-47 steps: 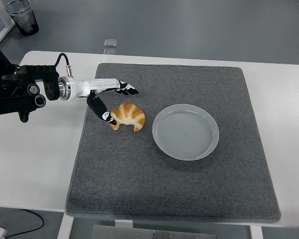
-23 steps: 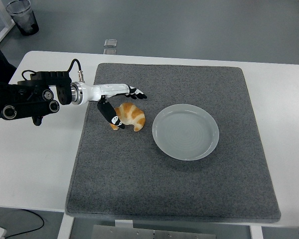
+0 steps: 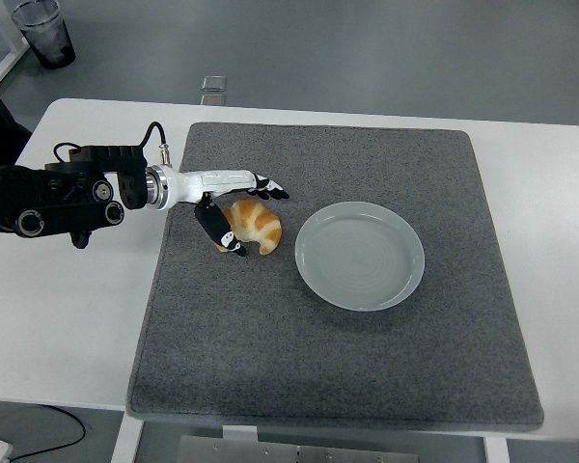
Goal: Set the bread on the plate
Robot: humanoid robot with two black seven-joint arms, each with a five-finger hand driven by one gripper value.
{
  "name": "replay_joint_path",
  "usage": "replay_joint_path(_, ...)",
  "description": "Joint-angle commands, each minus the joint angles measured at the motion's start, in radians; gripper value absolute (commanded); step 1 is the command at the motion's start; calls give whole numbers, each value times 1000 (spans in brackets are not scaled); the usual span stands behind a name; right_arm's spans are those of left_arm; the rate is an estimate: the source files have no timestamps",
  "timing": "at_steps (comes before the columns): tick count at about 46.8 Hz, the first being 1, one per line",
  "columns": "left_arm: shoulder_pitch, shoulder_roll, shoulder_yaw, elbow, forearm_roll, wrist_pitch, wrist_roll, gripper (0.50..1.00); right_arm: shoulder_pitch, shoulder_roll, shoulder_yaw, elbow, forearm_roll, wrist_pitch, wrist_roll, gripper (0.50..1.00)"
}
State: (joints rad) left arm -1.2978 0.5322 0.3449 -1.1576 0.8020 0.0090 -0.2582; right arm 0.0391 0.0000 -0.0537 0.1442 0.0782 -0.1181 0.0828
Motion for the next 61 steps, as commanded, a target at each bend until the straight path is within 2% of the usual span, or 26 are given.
replay_joint_path(1,0,-1,3,1,0,2,-1,981,1,0,0,0,0,0,0,952)
replay_joint_path(14,6,-8,6,3,16,8,-1,958,-1,0,0,0,0,0,0,952)
replay_joint_path(21,8,-11,11,13,16,29,-3,939,-1,0,0,0,0,0,0,952)
replay_joint_path(29,6,-17,14,21,16,34,-3,894,1,0,0,0,0,0,0,952)
replay_joint_path(34,6,-17,19,22,22,36,-4,851,1,0,0,0,0,0,0,952)
replay_joint_path(40,8,-31,20,35,45,46,-6,769,1,0,0,0,0,0,0,952)
replay_joint_path(48,6,-43,22,47,54,63,-13,641,1,0,0,0,0,0,0,952)
replay_joint_path(55,6,-52,22,67,59,83,-18,500,1,0,0,0,0,0,0,952)
replay_joint_path(61,5,-58,22,70,59,85,-32,500,-1,0,0,0,0,0,0,952)
